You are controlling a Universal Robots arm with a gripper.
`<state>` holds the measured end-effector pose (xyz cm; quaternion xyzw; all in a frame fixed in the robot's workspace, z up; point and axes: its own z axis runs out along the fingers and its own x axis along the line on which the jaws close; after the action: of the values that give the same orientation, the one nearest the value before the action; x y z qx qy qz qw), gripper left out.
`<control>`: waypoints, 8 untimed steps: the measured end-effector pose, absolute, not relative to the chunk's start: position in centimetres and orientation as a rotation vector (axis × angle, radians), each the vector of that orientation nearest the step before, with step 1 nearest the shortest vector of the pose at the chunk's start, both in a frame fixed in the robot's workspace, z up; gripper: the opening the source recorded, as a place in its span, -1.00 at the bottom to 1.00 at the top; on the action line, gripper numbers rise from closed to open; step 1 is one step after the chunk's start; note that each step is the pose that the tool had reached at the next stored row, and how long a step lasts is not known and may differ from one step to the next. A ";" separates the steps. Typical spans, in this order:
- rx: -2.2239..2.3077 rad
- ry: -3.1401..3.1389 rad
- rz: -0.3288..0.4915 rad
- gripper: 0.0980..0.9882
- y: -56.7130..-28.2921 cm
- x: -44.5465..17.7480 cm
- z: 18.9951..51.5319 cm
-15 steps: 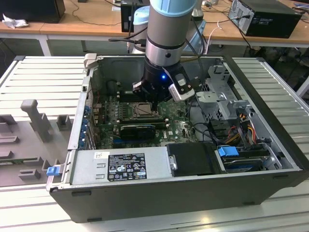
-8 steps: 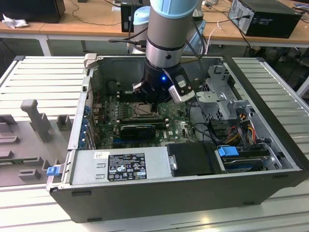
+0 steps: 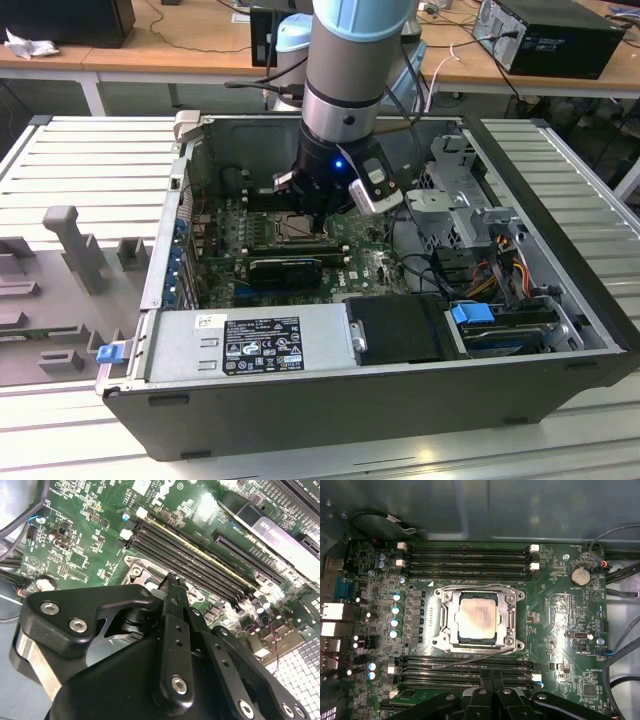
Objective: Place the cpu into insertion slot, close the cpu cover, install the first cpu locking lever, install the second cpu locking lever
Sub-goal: 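Install the second cpu locking lever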
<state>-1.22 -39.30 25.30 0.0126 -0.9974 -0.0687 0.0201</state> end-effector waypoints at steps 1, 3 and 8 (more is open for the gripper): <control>0.039 -3.094 -0.213 -0.98 -39.3 -1.2 25.3; 0.039 -3.091 -0.214 -0.98 -39.4 -1.2 25.2; 0.049 -3.084 -0.228 -0.98 -39.4 -1.9 24.7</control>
<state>-1.90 -39.43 24.72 0.0158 -0.9969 -0.0736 0.0245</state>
